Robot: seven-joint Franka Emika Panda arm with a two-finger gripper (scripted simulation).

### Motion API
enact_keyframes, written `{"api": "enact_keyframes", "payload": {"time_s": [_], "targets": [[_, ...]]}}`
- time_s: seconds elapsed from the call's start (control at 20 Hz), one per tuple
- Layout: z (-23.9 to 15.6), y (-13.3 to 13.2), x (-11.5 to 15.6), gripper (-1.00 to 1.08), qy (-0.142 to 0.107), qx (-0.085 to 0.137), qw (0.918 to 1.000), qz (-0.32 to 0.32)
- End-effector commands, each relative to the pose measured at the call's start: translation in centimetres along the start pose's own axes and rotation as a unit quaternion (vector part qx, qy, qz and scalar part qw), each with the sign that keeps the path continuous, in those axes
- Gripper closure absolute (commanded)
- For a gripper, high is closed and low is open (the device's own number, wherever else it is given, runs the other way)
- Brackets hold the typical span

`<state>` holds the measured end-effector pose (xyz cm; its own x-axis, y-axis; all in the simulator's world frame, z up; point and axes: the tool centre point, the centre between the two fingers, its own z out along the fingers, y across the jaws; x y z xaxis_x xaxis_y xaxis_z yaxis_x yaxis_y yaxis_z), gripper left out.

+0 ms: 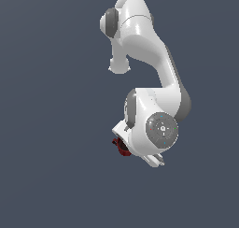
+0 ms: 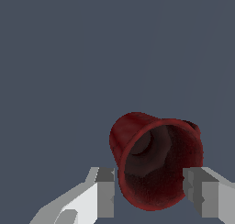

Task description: Pick up the object and move it to a goal position.

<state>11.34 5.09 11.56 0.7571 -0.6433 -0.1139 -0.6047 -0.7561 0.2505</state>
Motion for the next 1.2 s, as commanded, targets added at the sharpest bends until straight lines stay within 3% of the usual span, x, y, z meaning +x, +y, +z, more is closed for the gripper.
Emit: {"api": "enact_keyframes", "payload": {"time_s": [0.0, 0.45, 1.15], "targets": [[0.2, -0.5, -0.2, -0.20, -0.001, -0.006, 0.9999, 0.016], [0.6, -1.5, -0.7, -0.20, -0.001, -0.018, 0.9988, 0.046], [1.9, -1.6, -0.9, -0.20, -0.001, -0.019, 0.9987, 0.048]]}}
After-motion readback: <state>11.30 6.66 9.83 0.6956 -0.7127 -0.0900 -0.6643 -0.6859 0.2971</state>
